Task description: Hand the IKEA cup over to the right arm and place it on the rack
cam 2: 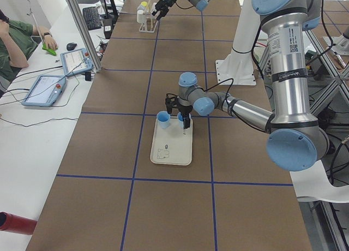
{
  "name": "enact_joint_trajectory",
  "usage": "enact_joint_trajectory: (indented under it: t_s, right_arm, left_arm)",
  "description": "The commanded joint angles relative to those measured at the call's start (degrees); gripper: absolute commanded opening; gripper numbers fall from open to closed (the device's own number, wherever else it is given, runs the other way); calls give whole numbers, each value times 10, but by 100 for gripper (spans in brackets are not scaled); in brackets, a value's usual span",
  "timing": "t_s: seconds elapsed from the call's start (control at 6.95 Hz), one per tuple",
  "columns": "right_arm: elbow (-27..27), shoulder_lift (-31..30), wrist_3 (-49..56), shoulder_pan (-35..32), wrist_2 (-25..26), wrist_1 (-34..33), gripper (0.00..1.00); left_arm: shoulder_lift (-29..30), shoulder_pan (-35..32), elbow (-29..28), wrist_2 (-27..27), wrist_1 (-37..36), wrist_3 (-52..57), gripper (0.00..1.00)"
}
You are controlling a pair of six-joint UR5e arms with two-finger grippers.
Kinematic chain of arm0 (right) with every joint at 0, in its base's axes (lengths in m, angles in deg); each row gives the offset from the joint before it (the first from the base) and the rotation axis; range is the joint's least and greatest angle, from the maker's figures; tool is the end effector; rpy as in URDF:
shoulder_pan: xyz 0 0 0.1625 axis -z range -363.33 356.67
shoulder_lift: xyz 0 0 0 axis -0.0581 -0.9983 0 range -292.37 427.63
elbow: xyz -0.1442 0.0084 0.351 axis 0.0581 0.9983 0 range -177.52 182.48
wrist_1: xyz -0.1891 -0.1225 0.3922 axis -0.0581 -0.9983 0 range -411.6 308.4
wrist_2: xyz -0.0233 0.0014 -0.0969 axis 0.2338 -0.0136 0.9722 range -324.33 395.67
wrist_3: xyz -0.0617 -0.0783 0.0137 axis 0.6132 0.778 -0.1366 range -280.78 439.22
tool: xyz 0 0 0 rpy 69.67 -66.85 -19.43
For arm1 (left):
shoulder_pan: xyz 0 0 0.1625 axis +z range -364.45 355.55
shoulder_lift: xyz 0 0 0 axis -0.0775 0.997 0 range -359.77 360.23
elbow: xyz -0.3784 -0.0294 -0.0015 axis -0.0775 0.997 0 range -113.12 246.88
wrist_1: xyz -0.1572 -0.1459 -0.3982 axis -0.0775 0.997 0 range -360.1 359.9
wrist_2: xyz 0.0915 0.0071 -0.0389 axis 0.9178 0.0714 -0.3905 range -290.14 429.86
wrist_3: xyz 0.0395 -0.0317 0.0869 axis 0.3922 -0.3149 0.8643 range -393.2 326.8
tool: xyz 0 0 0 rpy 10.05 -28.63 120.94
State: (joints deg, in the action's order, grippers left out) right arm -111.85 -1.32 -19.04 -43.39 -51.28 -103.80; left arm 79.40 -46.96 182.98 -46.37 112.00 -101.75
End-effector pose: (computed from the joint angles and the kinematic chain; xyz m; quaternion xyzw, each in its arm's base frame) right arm -0.3329 -0.4610 0.1220 0.2009 -0.6328 0.3221 0.6749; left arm 0.2936 -0.3897 0.4328 -0.0171 0.3784 -0.0972 0.9204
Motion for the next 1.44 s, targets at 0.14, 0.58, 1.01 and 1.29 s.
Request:
enact_joint_trajectory:
  t_s: [0.14,0.58,1.01,1.29]
  right_arm:
    - [0,0,0,0,-1,1,100]
    - [0,-1,1,0,-1,1,100]
    - [-17,-8,0,-1,-1,2,100]
    - [-18,-8,0,-1,-1,1,100]
  left_arm:
    - [5,21,-11,-1,0,-1,88]
    - [5,25,-12,-1,-1,-1,0]
    - [-2,5,9,-35,-13,-3,0]
    - [-23,-156,46,-134,-63,109,0]
